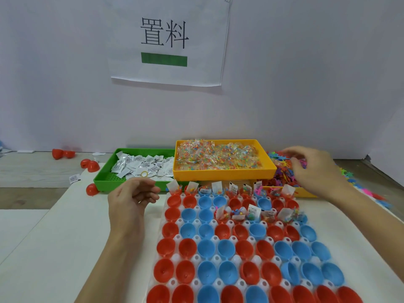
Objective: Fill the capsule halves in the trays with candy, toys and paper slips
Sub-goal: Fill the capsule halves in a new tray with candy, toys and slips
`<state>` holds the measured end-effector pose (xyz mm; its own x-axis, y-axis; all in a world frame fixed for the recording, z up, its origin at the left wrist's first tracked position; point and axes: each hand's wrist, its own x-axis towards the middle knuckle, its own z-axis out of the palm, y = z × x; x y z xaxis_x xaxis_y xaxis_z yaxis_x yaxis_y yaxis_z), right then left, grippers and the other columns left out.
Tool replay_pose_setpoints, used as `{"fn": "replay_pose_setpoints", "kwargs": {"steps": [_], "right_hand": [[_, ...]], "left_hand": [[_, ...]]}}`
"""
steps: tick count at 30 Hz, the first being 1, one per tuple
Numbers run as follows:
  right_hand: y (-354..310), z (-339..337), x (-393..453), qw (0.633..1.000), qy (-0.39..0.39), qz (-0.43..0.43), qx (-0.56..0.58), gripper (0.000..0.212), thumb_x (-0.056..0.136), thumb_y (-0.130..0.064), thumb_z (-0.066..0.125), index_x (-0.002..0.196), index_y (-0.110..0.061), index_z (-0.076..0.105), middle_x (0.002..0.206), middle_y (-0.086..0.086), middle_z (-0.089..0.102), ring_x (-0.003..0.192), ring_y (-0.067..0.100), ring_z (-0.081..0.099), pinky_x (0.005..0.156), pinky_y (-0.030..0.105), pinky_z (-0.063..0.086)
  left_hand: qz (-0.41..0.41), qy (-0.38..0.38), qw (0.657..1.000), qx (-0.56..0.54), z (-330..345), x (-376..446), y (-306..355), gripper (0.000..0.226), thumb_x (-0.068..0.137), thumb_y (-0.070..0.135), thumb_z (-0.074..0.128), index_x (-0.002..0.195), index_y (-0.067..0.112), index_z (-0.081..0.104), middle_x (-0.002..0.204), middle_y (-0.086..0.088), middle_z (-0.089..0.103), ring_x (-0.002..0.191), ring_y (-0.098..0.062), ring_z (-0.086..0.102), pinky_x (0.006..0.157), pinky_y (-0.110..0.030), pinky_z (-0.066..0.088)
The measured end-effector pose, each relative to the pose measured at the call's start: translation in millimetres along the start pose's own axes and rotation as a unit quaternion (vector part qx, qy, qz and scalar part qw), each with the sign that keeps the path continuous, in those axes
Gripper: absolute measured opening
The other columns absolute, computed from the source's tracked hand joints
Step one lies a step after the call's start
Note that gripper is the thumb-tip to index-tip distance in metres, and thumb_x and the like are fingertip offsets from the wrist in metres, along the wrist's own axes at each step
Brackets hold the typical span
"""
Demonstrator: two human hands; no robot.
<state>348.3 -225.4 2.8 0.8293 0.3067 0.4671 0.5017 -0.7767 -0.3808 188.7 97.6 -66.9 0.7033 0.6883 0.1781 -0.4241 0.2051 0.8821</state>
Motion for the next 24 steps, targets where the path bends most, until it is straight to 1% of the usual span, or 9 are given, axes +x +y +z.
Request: {"fn": "replay_pose_setpoints", "kwargs": {"steps": [3,5,9,11,12,13,15,19,24], "right_hand": [[33,6,-2,0.995,-0.003,0.092,-0.028,0.020,0.092,-0.003,0.061,0.106,-0.008,0.074,0.102,0.013,0.074,0.083,0.022,0.059,0.080,0.028,0.041],[46,10,-3,0.991,-0.020,0.129,-0.035,0.014,0.090,-0.009,0.068,0.101,-0.008,0.076,0.093,0.009,0.072,0.081,0.019,0.057,0.077,0.027,0.041],[51,20,0,0.986,-0.046,0.152,-0.042,0.014,0.086,-0.018,0.077,0.097,-0.010,0.078,0.082,0.002,0.068,0.078,0.014,0.059,0.073,0.026,0.040],[51,23,1,0.986,-0.038,0.155,-0.040,0.013,0.085,-0.018,0.078,0.096,-0.010,0.078,0.079,-0.001,0.066,0.074,0.010,0.058,0.071,0.024,0.040],[52,24,2,0.987,-0.036,0.152,-0.040,0.012,0.085,-0.017,0.078,0.096,-0.010,0.078,0.077,-0.002,0.065,0.071,0.006,0.056,0.066,0.023,0.040],[53,25,2,0.987,-0.035,0.149,-0.039,0.011,0.086,-0.016,0.077,0.095,-0.011,0.077,0.075,-0.004,0.064,0.070,0.001,0.055,0.061,0.020,0.038],[54,26,1,0.988,-0.033,0.144,-0.039,0.010,0.087,-0.017,0.076,0.095,-0.011,0.077,0.073,-0.006,0.063,0.069,-0.003,0.053,0.057,0.013,0.034],[54,25,-2,0.991,-0.021,0.131,-0.031,0.010,0.084,-0.019,0.079,0.088,-0.013,0.073,0.073,-0.005,0.064,0.069,0.002,0.056,0.056,0.015,0.035],[51,20,-10,0.996,0.028,0.085,-0.016,0.013,0.082,-0.017,0.080,0.081,-0.019,0.067,0.075,-0.006,0.062,0.069,0.004,0.055,0.057,0.019,0.038]], "left_hand": [[0.001,0.003,1.000,-0.004,0,0,0,0.033,0.085,0.011,0.047,0.064,0.011,0.073,0.063,-0.013,0.067,0.055,-0.020,0.059,0.053,-0.021,0.051],[0.001,0.003,1.000,-0.006,1,0,0,0.033,0.085,0.010,0.047,0.064,0.010,0.073,0.064,-0.013,0.067,0.054,-0.020,0.059,0.053,-0.021,0.051],[-0.003,-0.003,1.000,-0.013,1,-1,0,0.037,0.088,0.008,0.046,0.064,0.010,0.073,0.063,-0.013,0.067,0.054,-0.020,0.059,0.054,-0.020,0.050],[-0.007,-0.005,1.000,-0.016,1,0,0,0.039,0.090,0.008,0.045,0.064,0.010,0.073,0.063,-0.013,0.067,0.055,-0.020,0.060,0.054,-0.020,0.051],[-0.008,-0.005,1.000,-0.016,1,0,0,0.039,0.090,0.008,0.044,0.064,0.010,0.073,0.063,-0.013,0.067,0.055,-0.020,0.060,0.054,-0.020,0.051],[-0.009,-0.006,1.000,-0.017,1,0,0,0.039,0.090,0.008,0.044,0.064,0.010,0.073,0.063,-0.013,0.067,0.055,-0.020,0.060,0.055,-0.020,0.051],[-0.012,-0.006,1.000,-0.016,1,0,0,0.039,0.090,0.008,0.044,0.064,0.010,0.073,0.063,-0.013,0.067,0.055,-0.020,0.059,0.055,-0.021,0.051],[-0.014,-0.003,1.000,-0.016,3,-1,1,0.040,0.090,0.007,0.044,0.063,0.010,0.073,0.063,-0.014,0.067,0.054,-0.020,0.059,0.054,-0.020,0.051],[-0.018,-0.009,1.000,-0.006,3,-1,1,0.039,0.091,0.007,0.043,0.065,0.009,0.073,0.065,-0.015,0.067,0.055,-0.021,0.060,0.053,-0.021,0.051]]}}
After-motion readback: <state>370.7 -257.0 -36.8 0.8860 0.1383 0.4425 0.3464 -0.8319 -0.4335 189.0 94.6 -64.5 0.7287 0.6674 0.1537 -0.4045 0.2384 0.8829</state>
